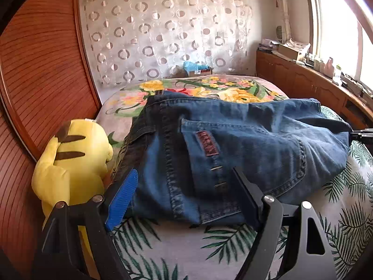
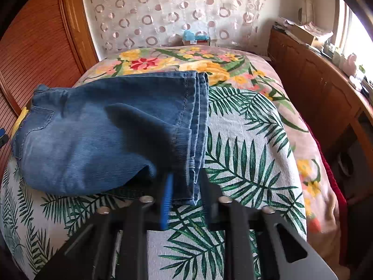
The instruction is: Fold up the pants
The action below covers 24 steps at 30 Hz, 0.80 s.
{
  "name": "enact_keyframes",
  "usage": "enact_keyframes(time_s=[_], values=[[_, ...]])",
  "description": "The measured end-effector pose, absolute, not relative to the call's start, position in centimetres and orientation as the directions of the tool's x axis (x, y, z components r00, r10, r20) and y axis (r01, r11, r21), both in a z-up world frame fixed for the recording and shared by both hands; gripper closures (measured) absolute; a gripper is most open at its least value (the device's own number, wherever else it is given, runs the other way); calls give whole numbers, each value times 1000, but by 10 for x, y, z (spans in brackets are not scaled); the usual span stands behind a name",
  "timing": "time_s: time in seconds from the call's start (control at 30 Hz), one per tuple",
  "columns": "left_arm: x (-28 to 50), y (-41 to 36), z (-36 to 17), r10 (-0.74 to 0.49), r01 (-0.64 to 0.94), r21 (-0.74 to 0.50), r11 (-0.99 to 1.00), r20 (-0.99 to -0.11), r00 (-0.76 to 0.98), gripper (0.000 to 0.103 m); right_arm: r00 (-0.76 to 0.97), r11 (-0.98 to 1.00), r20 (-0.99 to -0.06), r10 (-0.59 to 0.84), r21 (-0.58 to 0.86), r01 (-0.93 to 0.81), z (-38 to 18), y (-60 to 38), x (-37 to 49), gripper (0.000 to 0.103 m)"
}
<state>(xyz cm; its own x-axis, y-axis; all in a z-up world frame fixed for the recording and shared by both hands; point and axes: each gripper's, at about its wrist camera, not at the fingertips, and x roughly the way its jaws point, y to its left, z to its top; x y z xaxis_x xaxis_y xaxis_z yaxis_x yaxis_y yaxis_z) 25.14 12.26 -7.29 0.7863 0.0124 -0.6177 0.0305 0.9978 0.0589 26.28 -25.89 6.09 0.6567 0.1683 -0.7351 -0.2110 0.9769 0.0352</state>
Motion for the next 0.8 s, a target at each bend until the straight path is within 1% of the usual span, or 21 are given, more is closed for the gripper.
enact_keyframes(time_s=[0.03,0.1,0.23,0.33,0.47,0.57,0.6,0.63,0.73,0.8], values=[[252,126,-74,11,25,49,998,-622,783,22,651,977,-740,170,40,-210,58,-260,265,68],[251,136,-75,19,6,38,999,-626,780,22,634,976,-752,181,57,-212,58,-261,262,67],[250,153,-76,56,-39,41,998,-628,776,22,618,972,-763,192,63,-224,57,-257,260,67],[252,167,-80,113,-92,66,994,-645,756,22,621,969,-760,190,43,-244,54,-254,261,68],[256,184,-89,134,-129,57,990,-669,731,22,619,966,-760,197,42,-256,55,-255,264,68],[258,189,-95,131,-139,44,989,-688,714,22,616,958,-757,217,44,-284,55,-256,266,77],[260,190,-98,129,-139,43,989,-695,707,22,619,955,-753,224,43,-293,55,-256,265,84],[262,191,-100,129,-138,44,989,-701,701,22,623,954,-749,224,39,-296,56,-258,265,88],[267,194,-109,137,-146,51,988,-728,672,22,634,949,-730,255,62,-311,59,-262,260,93],[272,196,-115,125,-139,43,989,-744,656,25,641,947,-721,263,64,-316,61,-264,257,93]])
